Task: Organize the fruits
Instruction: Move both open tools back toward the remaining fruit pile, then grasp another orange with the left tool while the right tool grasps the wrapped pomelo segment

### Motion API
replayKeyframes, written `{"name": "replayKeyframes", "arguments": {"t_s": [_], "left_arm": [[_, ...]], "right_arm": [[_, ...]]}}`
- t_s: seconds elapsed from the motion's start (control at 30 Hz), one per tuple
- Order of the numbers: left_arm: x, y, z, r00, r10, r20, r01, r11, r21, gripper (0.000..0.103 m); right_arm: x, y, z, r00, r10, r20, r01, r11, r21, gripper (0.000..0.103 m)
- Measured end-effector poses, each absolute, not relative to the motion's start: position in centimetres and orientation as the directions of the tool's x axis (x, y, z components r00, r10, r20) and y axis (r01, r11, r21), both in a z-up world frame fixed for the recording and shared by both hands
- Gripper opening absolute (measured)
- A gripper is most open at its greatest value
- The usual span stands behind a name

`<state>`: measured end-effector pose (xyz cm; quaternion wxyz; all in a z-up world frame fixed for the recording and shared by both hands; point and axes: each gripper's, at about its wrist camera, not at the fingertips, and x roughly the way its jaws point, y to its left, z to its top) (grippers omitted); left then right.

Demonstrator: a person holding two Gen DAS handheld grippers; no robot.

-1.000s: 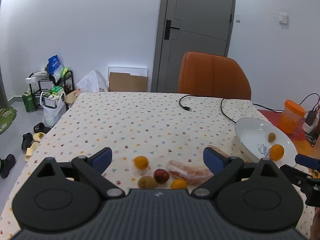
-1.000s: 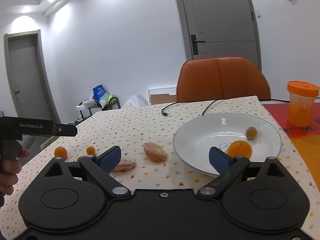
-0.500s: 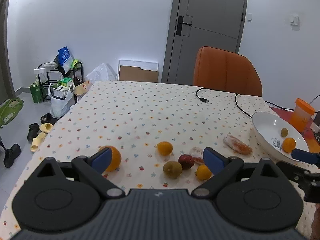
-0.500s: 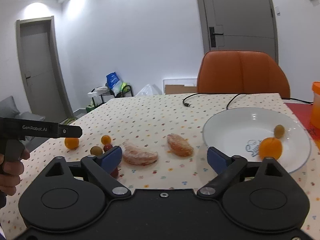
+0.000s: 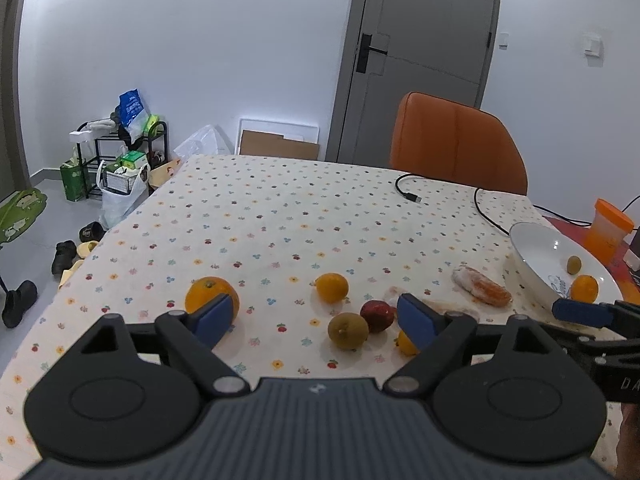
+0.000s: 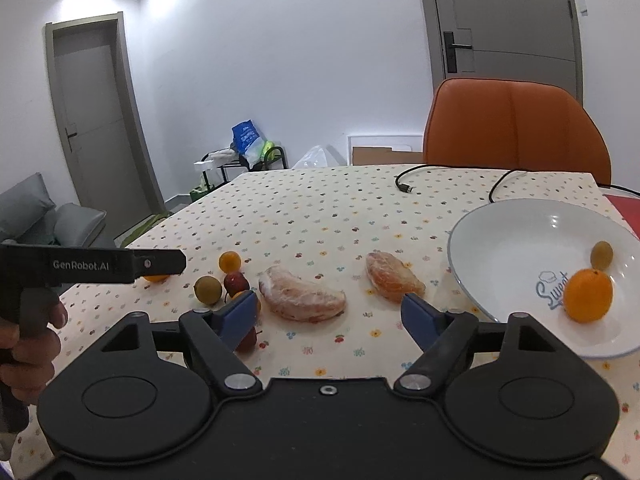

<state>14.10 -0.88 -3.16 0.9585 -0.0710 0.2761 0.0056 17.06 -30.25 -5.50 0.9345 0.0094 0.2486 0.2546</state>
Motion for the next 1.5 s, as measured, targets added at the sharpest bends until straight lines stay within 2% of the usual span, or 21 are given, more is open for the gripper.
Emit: {"name": "replayKeyframes", "arguments": {"t_s": [0.43, 0.7, 1.0, 1.2, 1.27, 1.5], "left_arm": [[15.2, 2.2, -4.6, 0.83, 0.035, -0.556, -0.142, 0.978, -0.151, 0.081], [16.1, 3.8, -5.7, 0.814, 0.059, -0.577, -0.189, 0.968, -0.168, 0.077], [17.0, 4.9, -6.1, 0.82, 0.061, -0.57, -0.2, 0.962, -0.185, 0.073], [17.1, 5.4, -6.1, 0.827, 0.055, -0.559, -0.207, 0.955, -0.211, 0.051], [17.0, 5.5, -6.1, 0.827, 0.049, -0.56, -0.203, 0.955, -0.216, 0.039], [16.2, 5.4, -5.7, 0.822, 0.042, -0.569, -0.201, 0.954, -0.221, 0.037]], "right_arm": [[19.2, -28.3, -6.4, 0.709, 0.496, -0.502, -0.495, 0.856, 0.148, 0.073], [20.7, -26.7, -7.4, 0.688, 0.484, -0.541, -0.498, 0.857, 0.134, 0.065], [22.3, -25.0, -8.0, 0.671, 0.475, -0.57, -0.509, 0.854, 0.113, 0.064], [22.9, -23.9, -8.0, 0.666, 0.469, -0.58, -0.524, 0.848, 0.084, 0.064], [23.0, -23.7, -8.0, 0.665, 0.466, -0.583, -0.527, 0.847, 0.076, 0.064], [22.7, -23.6, -7.9, 0.666, 0.457, -0.59, -0.532, 0.845, 0.055, 0.06]]}}
